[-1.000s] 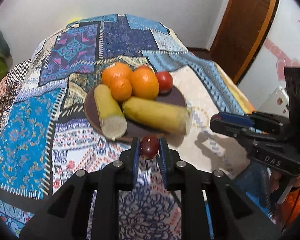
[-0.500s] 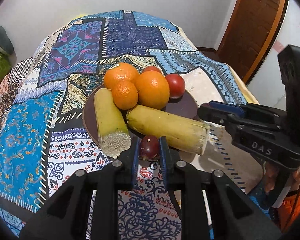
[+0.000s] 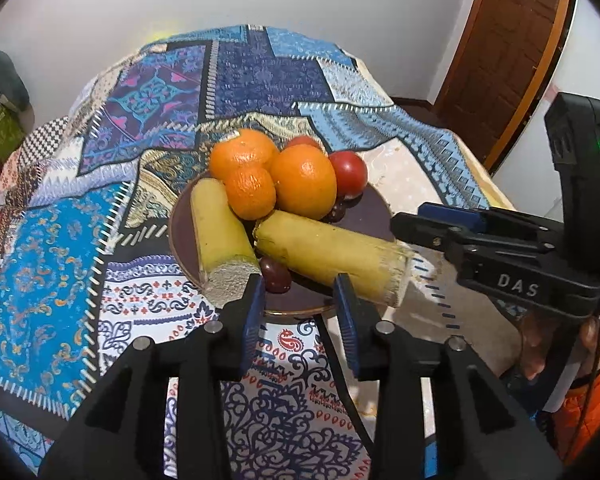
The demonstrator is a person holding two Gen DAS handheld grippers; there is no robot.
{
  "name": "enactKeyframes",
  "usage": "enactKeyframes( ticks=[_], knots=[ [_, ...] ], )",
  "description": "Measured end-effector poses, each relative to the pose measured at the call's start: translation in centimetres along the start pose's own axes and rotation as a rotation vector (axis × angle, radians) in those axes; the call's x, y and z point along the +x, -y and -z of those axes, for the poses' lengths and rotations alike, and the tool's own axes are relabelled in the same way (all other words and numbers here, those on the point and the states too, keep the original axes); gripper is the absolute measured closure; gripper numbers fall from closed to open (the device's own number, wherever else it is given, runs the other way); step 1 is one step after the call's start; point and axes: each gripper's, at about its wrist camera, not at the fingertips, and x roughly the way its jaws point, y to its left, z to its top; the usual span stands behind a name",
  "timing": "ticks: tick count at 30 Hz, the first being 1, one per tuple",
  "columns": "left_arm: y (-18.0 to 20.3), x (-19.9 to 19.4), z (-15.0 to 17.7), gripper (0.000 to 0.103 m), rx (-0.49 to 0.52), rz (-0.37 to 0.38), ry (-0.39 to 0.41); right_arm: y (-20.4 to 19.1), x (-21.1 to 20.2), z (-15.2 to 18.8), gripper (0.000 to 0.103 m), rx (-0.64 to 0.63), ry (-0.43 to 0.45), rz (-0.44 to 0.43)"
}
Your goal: Organize fruits
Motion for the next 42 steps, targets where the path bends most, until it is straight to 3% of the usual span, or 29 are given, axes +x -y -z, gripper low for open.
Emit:
enactKeyframes(
  ticks=[6, 13, 20, 23, 26, 28, 30, 32, 34, 38, 42],
  knots=[
    [0.7, -5.5, -0.6, 0.068, 0.002, -0.031, 0.126, -1.9, -5.9, -0.8, 0.065, -0.042, 0.122, 0.015],
    [2.2, -16.3, -1.0, 0.068, 0.001, -0.052, 0.368, -5.5, -15.7, -1.2, 0.065, -0.093, 0.330, 0.017],
    [3.8, -26.2, 0.7, 0.067, 0.005, -0.043, 0.562, -9.5, -23.7, 0.7, 0.057, -0.136, 0.508, 0.007],
    [4.5, -29.3, 2.0, 0.061, 0.008, -0.044, 0.620, -10.9, -25.7, 1.9, 0.054, -0.152, 0.552, 0.009],
    [5.1, -31.4, 3.3, 0.046, 0.016, -0.064, 0.668, -12.0, -27.0, 3.0, 0.051, -0.166, 0.592, 0.010],
    [5.5, -32.6, 4.0, 0.032, 0.019, -0.077, 0.694, -12.4, -27.4, 3.4, 0.041, -0.168, 0.614, 0.021],
    [5.9, -33.4, 4.7, 0.030, 0.031, -0.088, 0.715, -12.8, -27.7, 3.7, 0.026, -0.167, 0.642, 0.046],
    [6.1, -33.9, 5.2, 0.025, 0.042, -0.103, 0.725, -12.9, -27.7, 3.9, 0.019, -0.162, 0.661, 0.064],
    [6.3, -34.4, 5.8, 0.009, 0.037, -0.115, 0.739, -13.0, -27.9, 4.1, 0.014, -0.156, 0.672, 0.077],
    [6.4, -34.9, 6.6, 0.004, 0.028, -0.129, 0.754, -13.2, -27.9, 4.5, 0.000, -0.150, 0.690, 0.113],
    [6.3, -34.6, 6.8, 0.001, 0.028, -0.134, 0.744, -13.2, -28.6, 5.6, 0.000, -0.144, 0.687, 0.124]
  ],
)
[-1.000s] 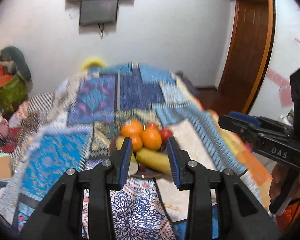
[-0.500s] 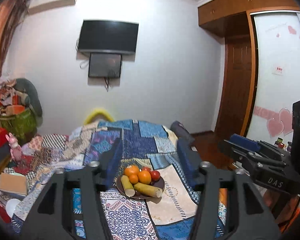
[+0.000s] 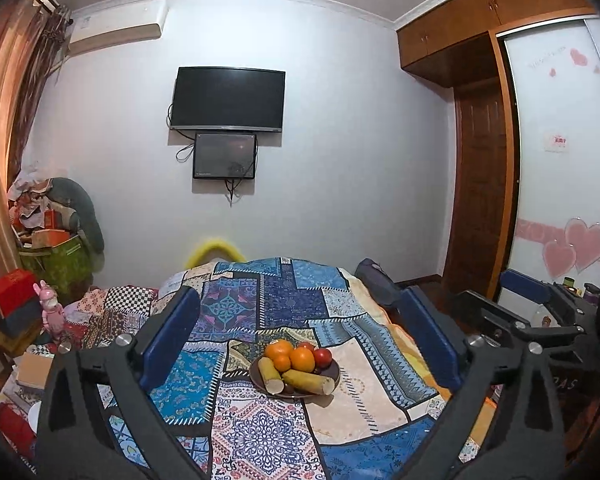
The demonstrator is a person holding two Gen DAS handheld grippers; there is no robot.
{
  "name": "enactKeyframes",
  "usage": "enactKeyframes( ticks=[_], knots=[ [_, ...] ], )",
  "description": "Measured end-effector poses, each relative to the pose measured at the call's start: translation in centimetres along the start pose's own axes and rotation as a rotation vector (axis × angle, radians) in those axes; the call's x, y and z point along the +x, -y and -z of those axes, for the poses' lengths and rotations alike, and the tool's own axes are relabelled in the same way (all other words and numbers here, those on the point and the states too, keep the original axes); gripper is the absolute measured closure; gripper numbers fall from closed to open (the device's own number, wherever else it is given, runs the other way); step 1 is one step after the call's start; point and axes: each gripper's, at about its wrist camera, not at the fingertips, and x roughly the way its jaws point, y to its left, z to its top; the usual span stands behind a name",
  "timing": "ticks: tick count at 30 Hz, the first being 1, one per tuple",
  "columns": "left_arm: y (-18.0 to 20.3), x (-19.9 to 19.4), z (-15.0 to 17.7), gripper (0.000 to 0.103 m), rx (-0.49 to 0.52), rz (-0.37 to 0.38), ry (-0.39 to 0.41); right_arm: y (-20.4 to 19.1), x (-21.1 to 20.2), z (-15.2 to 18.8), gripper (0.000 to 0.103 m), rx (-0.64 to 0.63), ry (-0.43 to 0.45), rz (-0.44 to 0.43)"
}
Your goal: Organize fruits
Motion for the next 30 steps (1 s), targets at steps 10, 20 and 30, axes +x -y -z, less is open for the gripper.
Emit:
enactKeyframes(
  ticks=[10, 20, 30],
  knots=[
    [0.1, -0.5, 0.7, 0.000, 0.011, -0.007, -0.004, -0.2, -1.0, 0.6, 0.000, -0.016, 0.002, 0.020],
    [-0.2, -0.7, 0.9, 0.000, 0.002, -0.007, -0.007, -0.3, -1.3, 0.5, 0.000, -0.025, 0.005, 0.028],
    [-0.3, -0.6, 0.8, 0.000, -0.002, -0.007, -0.011, -0.4, -1.4, 0.5, 0.000, -0.026, 0.005, 0.035]
  ],
)
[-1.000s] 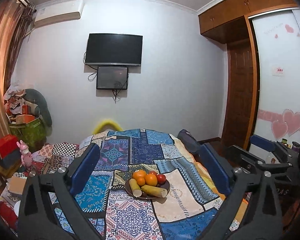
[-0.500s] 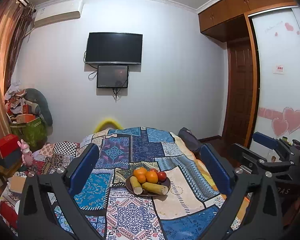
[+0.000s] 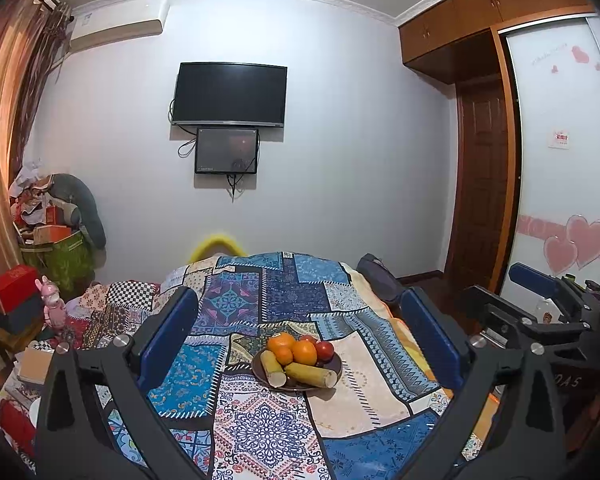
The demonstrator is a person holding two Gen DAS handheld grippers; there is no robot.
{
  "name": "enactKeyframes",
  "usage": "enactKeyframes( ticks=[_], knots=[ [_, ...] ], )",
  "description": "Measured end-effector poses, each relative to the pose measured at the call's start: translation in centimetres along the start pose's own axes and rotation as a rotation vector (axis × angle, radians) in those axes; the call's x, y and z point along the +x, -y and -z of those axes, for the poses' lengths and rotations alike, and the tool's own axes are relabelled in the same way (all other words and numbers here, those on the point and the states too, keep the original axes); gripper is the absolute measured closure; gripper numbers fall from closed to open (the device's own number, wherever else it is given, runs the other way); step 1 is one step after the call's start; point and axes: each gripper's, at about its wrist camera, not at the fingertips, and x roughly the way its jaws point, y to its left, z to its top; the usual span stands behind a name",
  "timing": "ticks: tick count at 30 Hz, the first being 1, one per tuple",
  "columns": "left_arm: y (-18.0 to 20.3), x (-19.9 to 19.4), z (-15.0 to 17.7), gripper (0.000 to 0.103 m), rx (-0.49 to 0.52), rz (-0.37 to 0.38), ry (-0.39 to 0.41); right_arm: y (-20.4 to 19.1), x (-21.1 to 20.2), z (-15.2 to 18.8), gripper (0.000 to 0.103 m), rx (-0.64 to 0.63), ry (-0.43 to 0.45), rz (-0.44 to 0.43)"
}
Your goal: Organize fruits
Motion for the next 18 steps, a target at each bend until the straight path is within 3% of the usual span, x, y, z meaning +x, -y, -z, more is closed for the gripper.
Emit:
enactKeyframes(
  ticks=[18],
  knots=[
    [-0.05, -0.19, -0.14, 0.000, 0.006, 0.010, -0.001, -0.17, -0.24, -0.27, 0.000, -0.003, 0.003, 0.001]
  ],
)
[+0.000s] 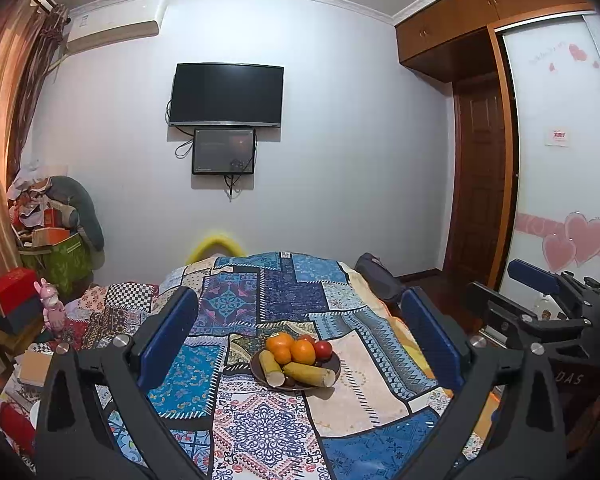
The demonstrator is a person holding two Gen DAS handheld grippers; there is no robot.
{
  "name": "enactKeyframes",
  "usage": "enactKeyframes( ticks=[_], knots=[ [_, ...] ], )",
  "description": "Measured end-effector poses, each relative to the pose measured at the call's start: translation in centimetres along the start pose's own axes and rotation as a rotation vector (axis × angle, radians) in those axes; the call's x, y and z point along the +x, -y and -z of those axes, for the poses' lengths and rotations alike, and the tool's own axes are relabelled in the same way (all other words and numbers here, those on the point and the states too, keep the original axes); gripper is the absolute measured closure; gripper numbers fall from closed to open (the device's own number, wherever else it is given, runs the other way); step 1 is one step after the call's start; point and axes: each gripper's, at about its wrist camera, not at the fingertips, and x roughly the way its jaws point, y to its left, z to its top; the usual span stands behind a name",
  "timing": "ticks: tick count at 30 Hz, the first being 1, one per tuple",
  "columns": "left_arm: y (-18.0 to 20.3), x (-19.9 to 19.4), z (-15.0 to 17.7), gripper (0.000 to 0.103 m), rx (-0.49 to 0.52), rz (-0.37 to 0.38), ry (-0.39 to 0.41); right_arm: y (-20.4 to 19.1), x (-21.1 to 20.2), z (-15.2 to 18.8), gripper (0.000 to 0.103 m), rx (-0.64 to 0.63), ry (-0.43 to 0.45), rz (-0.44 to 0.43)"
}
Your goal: Organize fruits
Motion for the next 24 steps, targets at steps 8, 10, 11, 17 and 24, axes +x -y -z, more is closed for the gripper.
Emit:
enactKeyframes(
  ticks=[8, 10, 11, 17, 24],
  knots=[
    [-0.38, 0.06, 0.02, 0.000, -0.007, 0.010, -0.009, 0.01, 0.01, -0.13, 0.000, 0.004, -0.002, -0.005],
    [-0.41, 0.13, 0.01, 0.000, -0.009, 0.012, -0.013, 0.02, 0.04, -0.17, 0.000, 0.001, -0.003, -0.005],
    [-0.47, 0.17, 0.02, 0.000, -0.011, 0.013, -0.014, 0.01, 0.08, -0.16, 0.000, 0.000, -0.004, -0.004],
    [-0.36, 0.25, 0.15, 0.000, -0.001, 0.014, -0.016, 0.09, 0.15, -0.18, 0.000, 0.007, -0.006, -0.002],
    [-0.26, 0.38, 0.36, 0.000, 0.001, 0.017, -0.024, 0.15, 0.24, -0.12, 0.000, 0.008, -0.011, -0.002]
  ],
)
